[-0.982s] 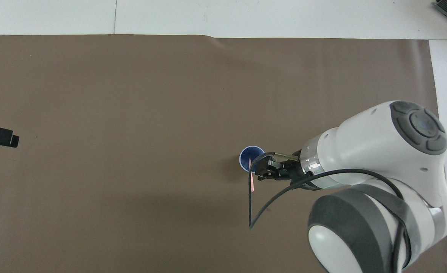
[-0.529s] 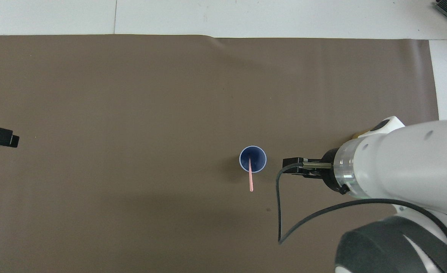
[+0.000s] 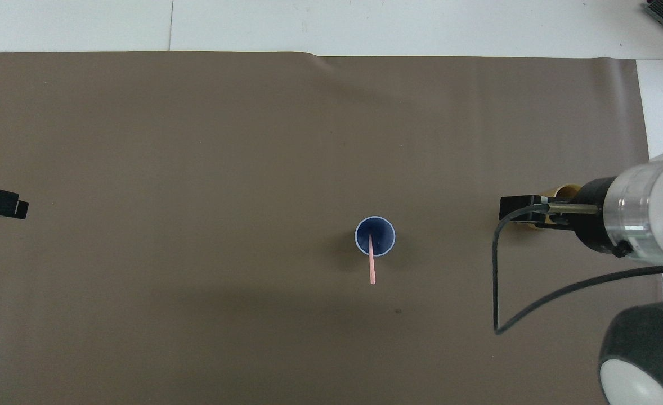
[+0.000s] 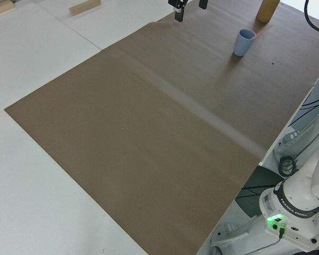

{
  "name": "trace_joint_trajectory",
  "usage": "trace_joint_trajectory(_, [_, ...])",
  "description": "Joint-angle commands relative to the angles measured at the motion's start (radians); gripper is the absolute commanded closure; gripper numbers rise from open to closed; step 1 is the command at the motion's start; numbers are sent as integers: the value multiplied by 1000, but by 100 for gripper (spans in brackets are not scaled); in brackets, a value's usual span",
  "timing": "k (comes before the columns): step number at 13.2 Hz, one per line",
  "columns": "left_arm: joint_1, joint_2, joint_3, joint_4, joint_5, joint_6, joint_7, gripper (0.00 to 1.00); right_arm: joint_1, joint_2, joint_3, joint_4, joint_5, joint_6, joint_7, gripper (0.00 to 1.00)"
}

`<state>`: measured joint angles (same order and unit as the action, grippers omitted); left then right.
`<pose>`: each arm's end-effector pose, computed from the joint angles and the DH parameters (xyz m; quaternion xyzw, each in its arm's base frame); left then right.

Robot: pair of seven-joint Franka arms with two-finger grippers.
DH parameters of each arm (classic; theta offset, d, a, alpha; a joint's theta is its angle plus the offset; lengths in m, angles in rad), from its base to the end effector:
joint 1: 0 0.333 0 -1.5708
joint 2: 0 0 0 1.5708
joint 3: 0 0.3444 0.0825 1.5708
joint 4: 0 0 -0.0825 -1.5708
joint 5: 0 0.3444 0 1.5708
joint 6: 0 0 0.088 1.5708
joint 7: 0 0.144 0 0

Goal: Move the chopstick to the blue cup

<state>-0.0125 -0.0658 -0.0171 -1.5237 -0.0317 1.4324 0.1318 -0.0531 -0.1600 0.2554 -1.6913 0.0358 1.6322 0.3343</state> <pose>0.4765 -0.0194 0.6567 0.9964 -0.0826 -0.0120 0.0158 0.4583 0.1104 0.6450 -0.9966 0.0667 -0.0468 0.0105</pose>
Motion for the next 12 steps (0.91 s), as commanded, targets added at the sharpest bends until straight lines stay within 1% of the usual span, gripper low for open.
trace_joint_trajectory(1, [8, -14, -3, -4, -5, -17, 2, 0, -25, 85, 8, 125, -36, -98, -92, 0])
trace_joint_trajectory(5, [8, -14, -3, -6, -5, -17, 2, 0, -42, 85, 8, 121, -31, -95, -106, 0])
trace_joint_trajectory(9, [8, -14, -3, -4, -5, -18, 2, 0, -54, 76, -15, 104, -14, -95, -97, 0])
trace_joint_trajectory(10, [8, -14, -3, -4, -7, -17, 2, 0, -42, 67, -39, 92, -14, -97, -95, 0])
trace_joint_trajectory(11, [8, -14, -3, -4, -5, -17, 2, 0, 4, 65, -91, 90, -14, -101, -93, 0])
trace_joint_trajectory(12, [8, -14, -3, -4, -7, -18, 2, 0, 74, 65, -175, 90, -14, -101, -93, 0])
